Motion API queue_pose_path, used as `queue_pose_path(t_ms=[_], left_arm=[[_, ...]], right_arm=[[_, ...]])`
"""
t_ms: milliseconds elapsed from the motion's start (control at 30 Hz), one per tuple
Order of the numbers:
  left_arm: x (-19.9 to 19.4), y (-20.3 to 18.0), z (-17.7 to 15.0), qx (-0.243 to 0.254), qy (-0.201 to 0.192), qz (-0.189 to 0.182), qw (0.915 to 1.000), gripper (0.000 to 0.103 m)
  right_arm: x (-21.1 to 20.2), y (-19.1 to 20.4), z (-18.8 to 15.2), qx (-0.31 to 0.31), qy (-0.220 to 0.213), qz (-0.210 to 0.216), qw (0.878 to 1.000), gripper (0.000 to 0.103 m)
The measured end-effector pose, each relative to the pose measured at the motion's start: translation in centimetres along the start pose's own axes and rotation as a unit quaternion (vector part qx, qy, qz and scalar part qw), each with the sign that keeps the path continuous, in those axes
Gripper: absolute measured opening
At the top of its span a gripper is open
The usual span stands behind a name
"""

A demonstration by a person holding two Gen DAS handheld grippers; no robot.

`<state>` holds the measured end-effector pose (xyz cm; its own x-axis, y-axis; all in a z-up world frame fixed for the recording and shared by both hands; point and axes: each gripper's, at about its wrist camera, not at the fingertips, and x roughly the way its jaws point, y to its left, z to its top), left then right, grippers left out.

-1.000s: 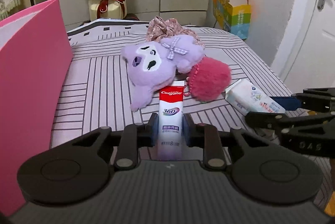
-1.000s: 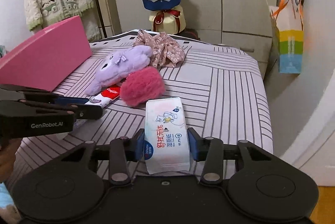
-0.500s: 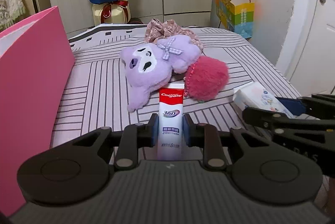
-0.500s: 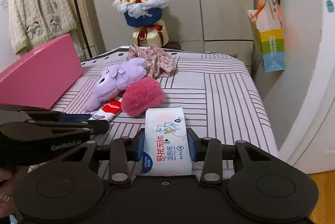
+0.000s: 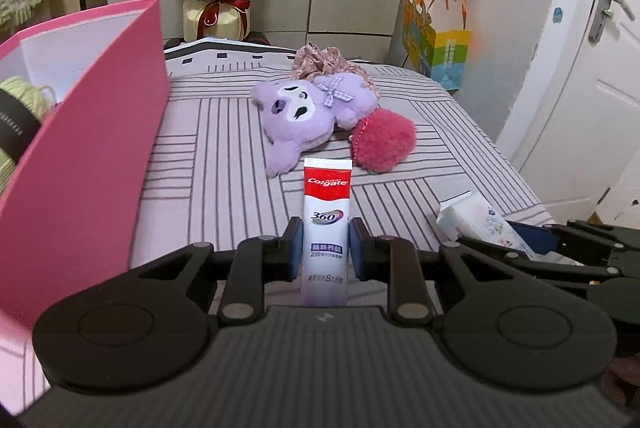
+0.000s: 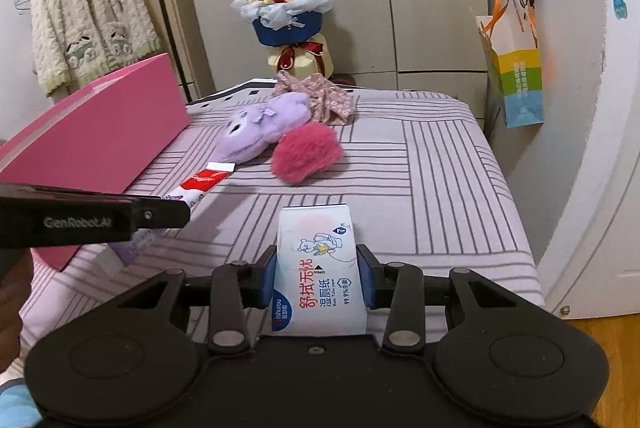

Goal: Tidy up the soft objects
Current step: 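Carry the toothpaste with the left gripper while the right gripper carries the wipes over the box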

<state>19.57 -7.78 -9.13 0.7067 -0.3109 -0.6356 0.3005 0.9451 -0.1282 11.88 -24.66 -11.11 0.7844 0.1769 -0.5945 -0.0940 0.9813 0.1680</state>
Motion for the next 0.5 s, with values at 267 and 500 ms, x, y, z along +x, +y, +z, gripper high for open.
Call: queue_pose_path(t_ms=[267,500], left_arm=[[-3.2,1.1,-1.1,-0.017,0.007,-0.034,0.9993,0.023],[-6.4,2.4,-2.5,-0.034,0.011,-0.047,0.9983,0.023]], right_arm=[[-2.5,1.0,-0.8,0.005,0.01,0.042,0.999,0.045],[-6.1,5.1,-0.6,-0.07,0.011,0.024,0.997,0.045]])
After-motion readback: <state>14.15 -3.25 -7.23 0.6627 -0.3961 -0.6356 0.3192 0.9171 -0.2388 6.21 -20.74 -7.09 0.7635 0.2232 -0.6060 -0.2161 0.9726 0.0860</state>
